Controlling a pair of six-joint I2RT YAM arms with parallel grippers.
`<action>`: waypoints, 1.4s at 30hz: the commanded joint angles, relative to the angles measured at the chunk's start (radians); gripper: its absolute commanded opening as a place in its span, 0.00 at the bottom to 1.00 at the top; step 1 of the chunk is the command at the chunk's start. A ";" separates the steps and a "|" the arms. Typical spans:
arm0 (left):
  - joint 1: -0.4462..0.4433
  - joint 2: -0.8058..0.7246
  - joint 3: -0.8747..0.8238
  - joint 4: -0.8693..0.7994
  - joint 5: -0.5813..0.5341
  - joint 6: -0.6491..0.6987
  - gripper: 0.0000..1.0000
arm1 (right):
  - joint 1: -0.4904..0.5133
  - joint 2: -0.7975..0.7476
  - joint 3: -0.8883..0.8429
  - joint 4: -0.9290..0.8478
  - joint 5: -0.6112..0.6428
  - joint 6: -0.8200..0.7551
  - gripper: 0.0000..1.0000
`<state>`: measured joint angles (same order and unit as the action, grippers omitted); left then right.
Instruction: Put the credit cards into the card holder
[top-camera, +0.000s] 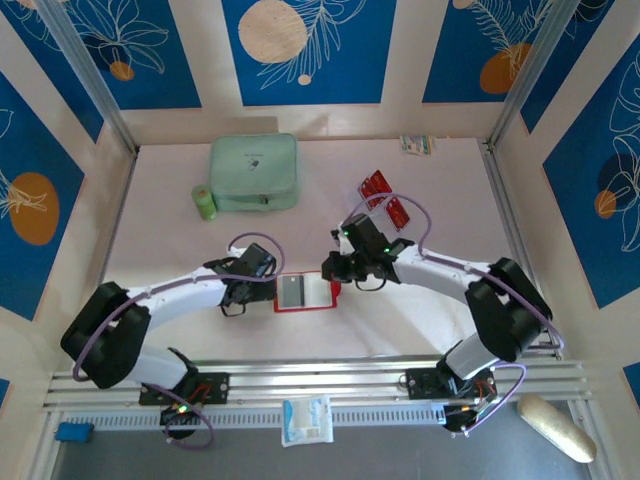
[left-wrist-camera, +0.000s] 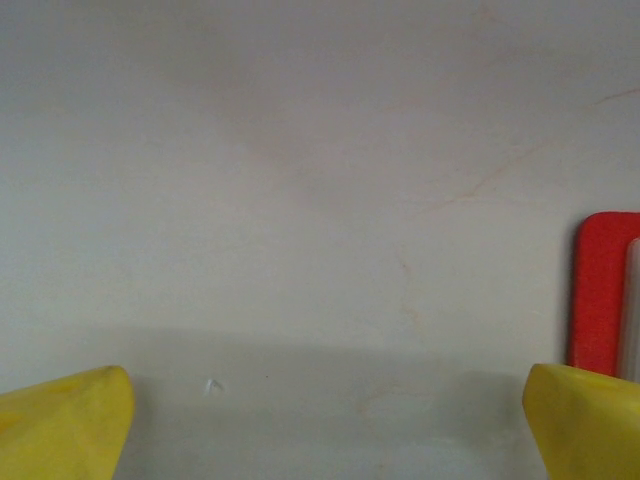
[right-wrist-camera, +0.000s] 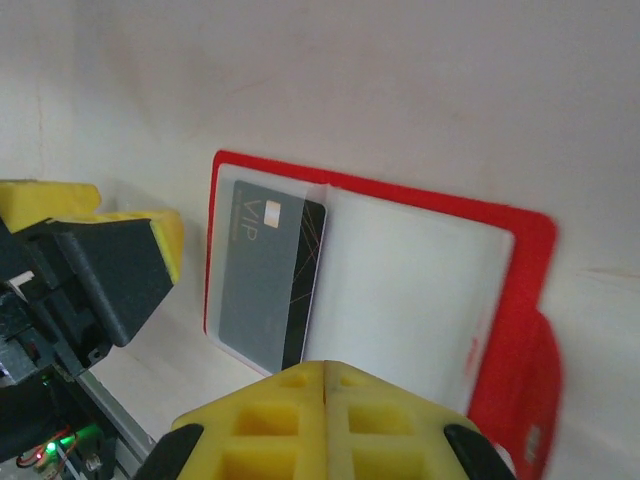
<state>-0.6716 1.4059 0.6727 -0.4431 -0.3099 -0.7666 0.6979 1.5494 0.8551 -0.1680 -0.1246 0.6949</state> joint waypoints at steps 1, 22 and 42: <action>0.004 0.025 -0.015 0.013 0.015 0.026 1.00 | 0.031 0.062 0.025 0.060 -0.053 0.035 0.00; 0.005 0.071 -0.021 0.035 0.024 0.033 1.00 | 0.085 0.242 0.116 0.063 -0.040 0.031 0.00; 0.004 0.058 -0.023 0.028 0.024 0.033 1.00 | 0.124 0.271 0.166 0.036 -0.043 0.035 0.00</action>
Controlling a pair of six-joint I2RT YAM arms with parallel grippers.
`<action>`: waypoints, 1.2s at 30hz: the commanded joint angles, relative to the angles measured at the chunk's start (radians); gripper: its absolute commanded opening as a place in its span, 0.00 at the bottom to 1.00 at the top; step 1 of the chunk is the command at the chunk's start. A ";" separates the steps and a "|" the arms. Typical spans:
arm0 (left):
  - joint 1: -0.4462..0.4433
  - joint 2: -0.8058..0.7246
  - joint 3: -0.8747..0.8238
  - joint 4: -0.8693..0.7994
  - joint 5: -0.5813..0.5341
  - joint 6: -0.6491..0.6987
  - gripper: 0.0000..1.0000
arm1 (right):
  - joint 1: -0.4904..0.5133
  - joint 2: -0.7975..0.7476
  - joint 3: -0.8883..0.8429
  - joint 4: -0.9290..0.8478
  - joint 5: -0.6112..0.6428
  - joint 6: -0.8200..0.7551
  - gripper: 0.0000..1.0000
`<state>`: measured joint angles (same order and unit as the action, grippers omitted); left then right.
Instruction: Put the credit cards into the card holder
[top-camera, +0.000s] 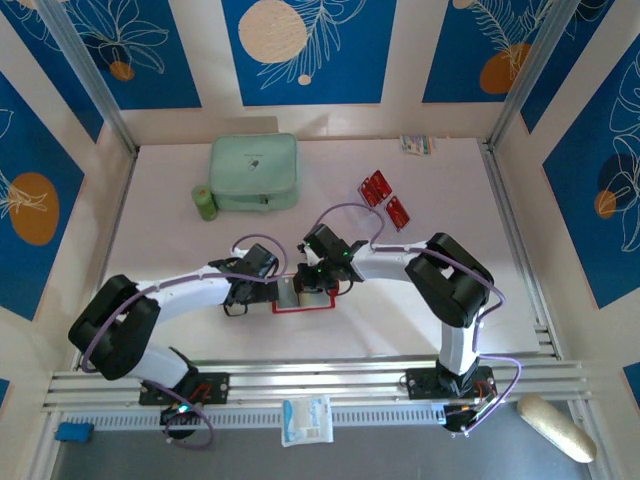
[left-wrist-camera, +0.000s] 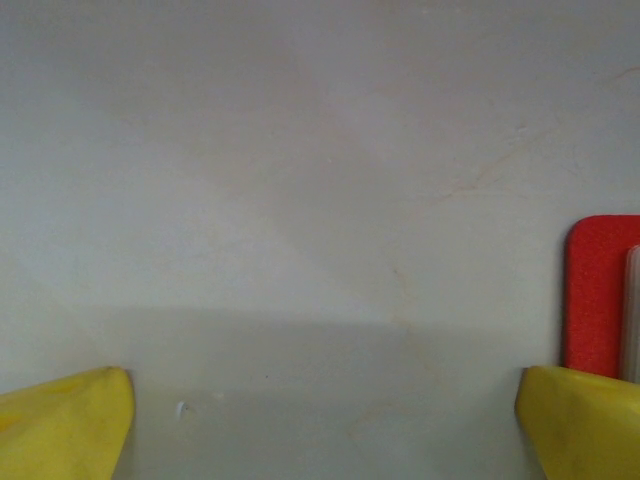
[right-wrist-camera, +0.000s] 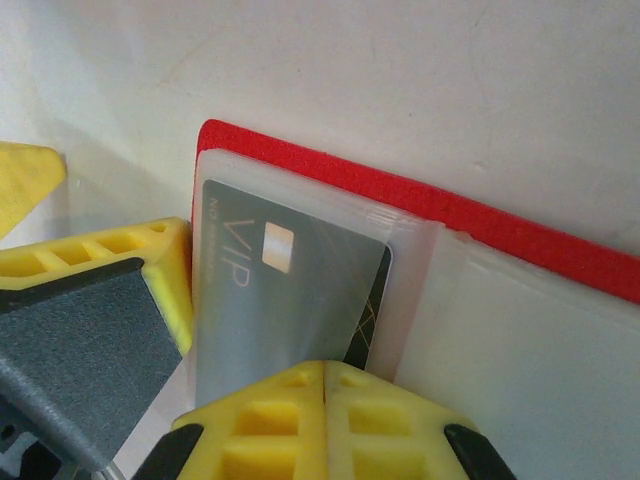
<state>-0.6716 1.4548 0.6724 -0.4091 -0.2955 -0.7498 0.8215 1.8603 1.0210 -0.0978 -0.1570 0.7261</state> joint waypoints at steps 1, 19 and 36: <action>0.004 0.002 -0.023 -0.008 0.008 0.015 1.00 | -0.004 -0.054 -0.005 -0.036 -0.008 0.004 0.00; 0.005 -0.058 -0.020 -0.051 -0.013 0.018 1.00 | 0.003 -0.121 -0.076 -0.049 0.033 0.013 0.00; 0.004 -0.016 -0.040 -0.020 0.002 0.021 1.00 | 0.038 -0.032 -0.043 -0.036 0.020 0.022 0.00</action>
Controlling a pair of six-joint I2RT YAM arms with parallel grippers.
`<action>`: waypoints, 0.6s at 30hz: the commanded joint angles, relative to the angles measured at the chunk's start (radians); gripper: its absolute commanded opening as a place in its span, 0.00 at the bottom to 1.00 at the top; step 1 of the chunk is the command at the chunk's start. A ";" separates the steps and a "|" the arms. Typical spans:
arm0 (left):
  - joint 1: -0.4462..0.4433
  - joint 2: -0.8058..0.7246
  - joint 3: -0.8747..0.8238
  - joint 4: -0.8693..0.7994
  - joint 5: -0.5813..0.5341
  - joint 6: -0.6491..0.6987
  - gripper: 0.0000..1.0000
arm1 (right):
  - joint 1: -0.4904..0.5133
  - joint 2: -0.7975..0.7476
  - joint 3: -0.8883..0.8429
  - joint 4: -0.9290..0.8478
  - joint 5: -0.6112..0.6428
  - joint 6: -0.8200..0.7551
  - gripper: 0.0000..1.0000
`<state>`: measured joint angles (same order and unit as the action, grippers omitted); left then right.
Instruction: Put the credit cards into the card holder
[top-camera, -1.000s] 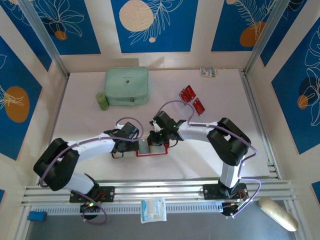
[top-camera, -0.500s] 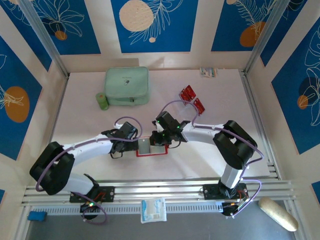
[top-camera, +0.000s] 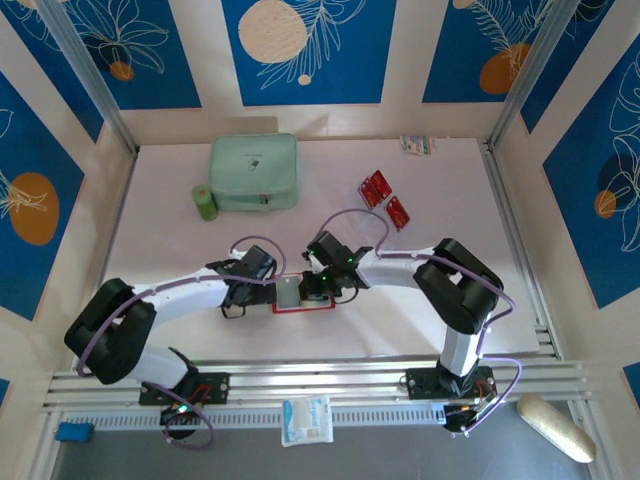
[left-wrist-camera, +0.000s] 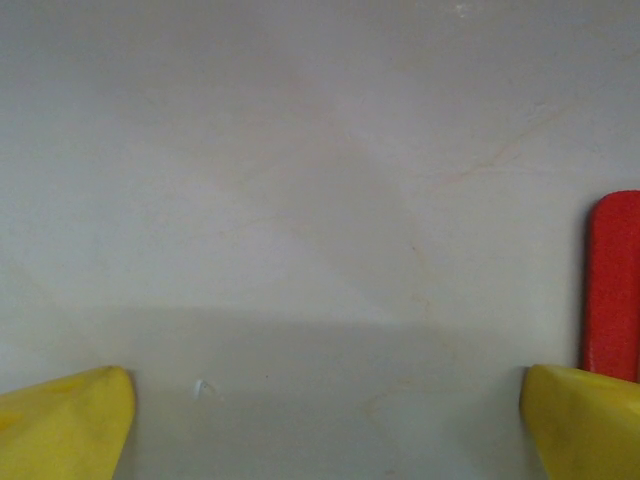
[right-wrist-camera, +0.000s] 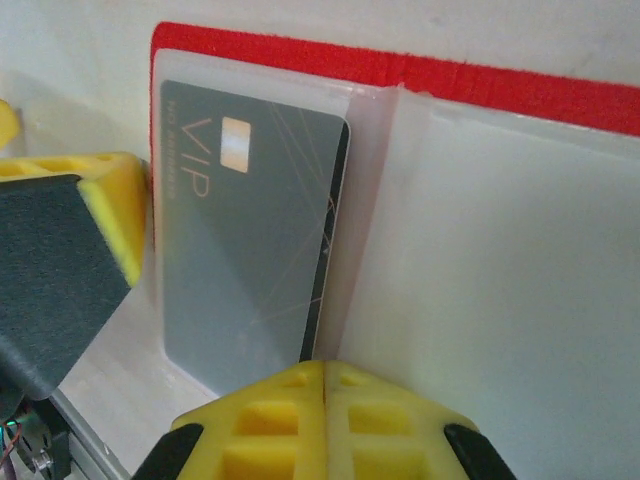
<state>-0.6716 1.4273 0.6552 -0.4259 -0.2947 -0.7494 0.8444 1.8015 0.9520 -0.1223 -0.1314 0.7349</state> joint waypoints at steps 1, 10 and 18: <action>0.004 0.012 -0.025 -0.002 0.001 0.022 1.00 | 0.018 0.030 0.030 -0.013 -0.007 0.014 0.00; 0.005 0.002 -0.032 0.006 0.009 0.016 1.00 | 0.021 -0.008 0.045 -0.044 0.002 0.006 0.00; 0.005 -0.065 -0.020 -0.014 0.001 0.016 1.00 | 0.007 -0.109 0.033 -0.104 0.060 -0.012 0.00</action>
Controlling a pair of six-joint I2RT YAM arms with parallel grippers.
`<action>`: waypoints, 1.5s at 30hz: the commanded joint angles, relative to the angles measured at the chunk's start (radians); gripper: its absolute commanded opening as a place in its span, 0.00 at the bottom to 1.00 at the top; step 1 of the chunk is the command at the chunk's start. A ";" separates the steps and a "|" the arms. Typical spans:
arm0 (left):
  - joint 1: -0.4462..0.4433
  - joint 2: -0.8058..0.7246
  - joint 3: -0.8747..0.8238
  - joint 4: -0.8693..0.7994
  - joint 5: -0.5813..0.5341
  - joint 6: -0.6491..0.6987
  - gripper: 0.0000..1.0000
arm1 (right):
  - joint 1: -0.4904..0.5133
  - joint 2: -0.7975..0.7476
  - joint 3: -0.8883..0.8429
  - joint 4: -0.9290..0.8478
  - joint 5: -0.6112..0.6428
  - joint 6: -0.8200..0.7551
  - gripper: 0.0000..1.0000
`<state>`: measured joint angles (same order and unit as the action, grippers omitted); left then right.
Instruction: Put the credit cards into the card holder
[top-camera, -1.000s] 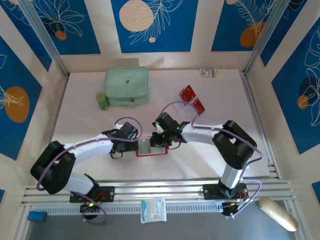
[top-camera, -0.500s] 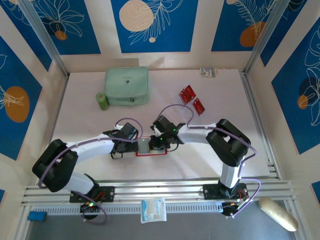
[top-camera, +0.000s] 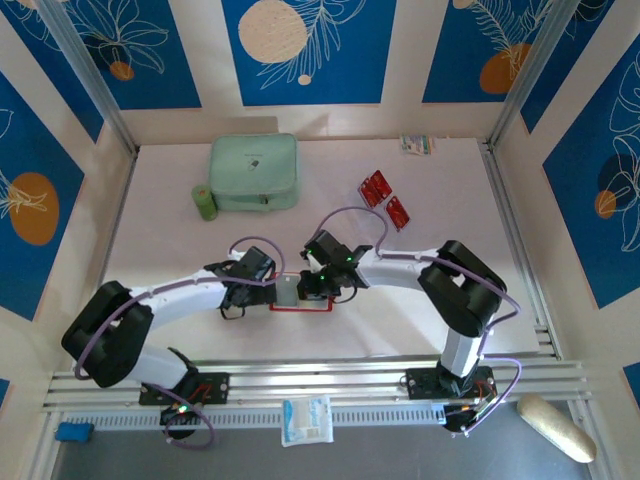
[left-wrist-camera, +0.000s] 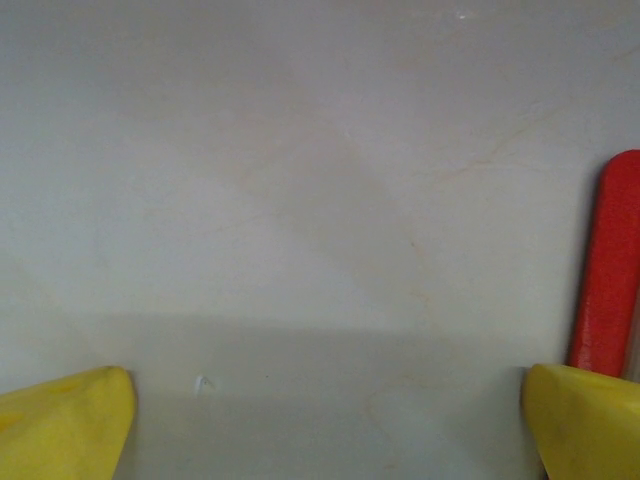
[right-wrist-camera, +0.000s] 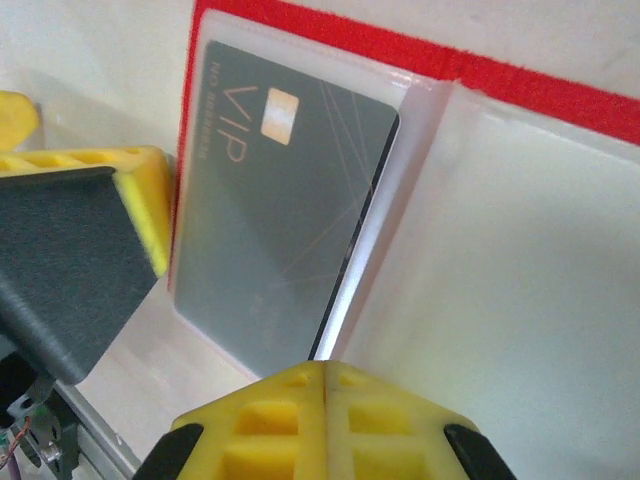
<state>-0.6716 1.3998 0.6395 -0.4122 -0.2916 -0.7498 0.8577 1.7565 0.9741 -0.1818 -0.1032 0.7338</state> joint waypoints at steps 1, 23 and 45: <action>0.005 -0.050 0.000 -0.033 -0.004 0.017 1.00 | -0.007 -0.079 0.007 -0.053 0.044 -0.013 0.00; 0.020 -0.175 0.019 0.215 0.238 0.040 1.00 | -0.006 -0.171 -0.072 -0.138 0.202 -0.056 0.00; 0.028 -0.044 -0.090 0.507 0.357 -0.025 1.00 | -0.081 -0.070 -0.162 -0.056 0.191 -0.077 0.00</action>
<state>-0.6548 1.3354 0.5591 0.0429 0.0349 -0.7620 0.7971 1.6714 0.8547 -0.2085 0.0612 0.6693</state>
